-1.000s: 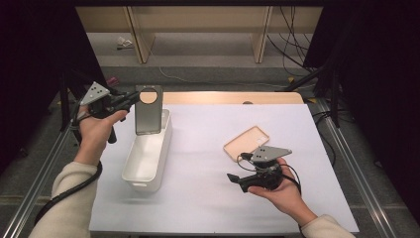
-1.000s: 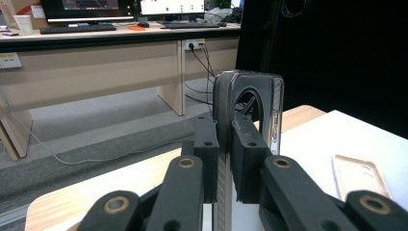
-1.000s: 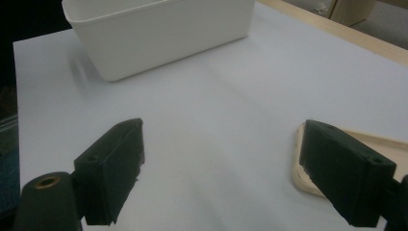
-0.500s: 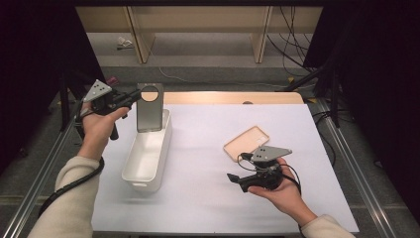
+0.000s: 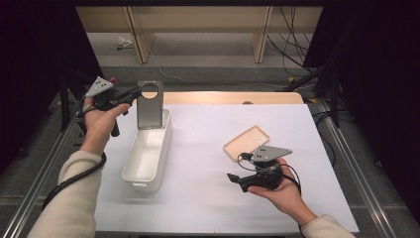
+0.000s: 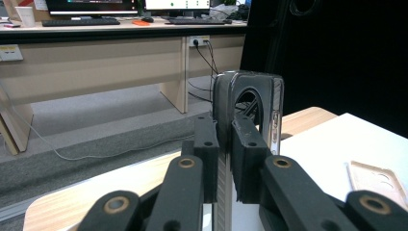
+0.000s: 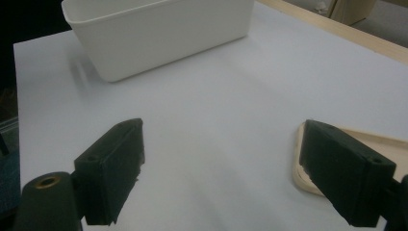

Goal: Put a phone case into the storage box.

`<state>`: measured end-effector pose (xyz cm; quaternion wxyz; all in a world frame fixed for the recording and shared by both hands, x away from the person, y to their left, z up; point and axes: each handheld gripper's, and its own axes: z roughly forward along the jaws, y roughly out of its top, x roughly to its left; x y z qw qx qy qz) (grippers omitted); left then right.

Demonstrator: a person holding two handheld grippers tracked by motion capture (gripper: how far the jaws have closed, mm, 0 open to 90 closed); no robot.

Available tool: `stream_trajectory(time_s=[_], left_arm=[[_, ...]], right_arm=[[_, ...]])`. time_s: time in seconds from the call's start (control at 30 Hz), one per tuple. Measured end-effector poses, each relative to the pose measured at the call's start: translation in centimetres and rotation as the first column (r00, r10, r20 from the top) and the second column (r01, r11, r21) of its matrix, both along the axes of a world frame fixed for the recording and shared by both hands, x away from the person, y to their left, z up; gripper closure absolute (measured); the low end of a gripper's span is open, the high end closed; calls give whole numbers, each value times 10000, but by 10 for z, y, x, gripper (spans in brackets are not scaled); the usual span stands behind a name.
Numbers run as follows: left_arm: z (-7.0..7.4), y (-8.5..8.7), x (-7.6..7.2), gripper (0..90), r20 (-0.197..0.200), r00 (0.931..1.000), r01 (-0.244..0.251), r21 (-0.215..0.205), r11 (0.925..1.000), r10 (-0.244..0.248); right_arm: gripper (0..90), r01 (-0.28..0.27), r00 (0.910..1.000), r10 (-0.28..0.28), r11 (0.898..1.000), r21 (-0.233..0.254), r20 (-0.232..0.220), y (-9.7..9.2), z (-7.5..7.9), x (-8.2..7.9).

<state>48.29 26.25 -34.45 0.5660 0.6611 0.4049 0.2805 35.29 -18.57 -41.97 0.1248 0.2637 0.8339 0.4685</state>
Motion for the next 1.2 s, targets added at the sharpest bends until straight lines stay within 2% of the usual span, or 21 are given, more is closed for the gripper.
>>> stream_trajectory(time_s=[0.57,1.2], left_arm=[[-9,-5,14,818,-233,9997,46,56,10000,-45],[-16,-6,23,818,-411,9992,27,139,9999,-22]], right_arm=[[169,-43,10000,43,10000,-28,-4,0,0,0],[169,-41,10000,41,10000,-15,-2,0,0,0]])
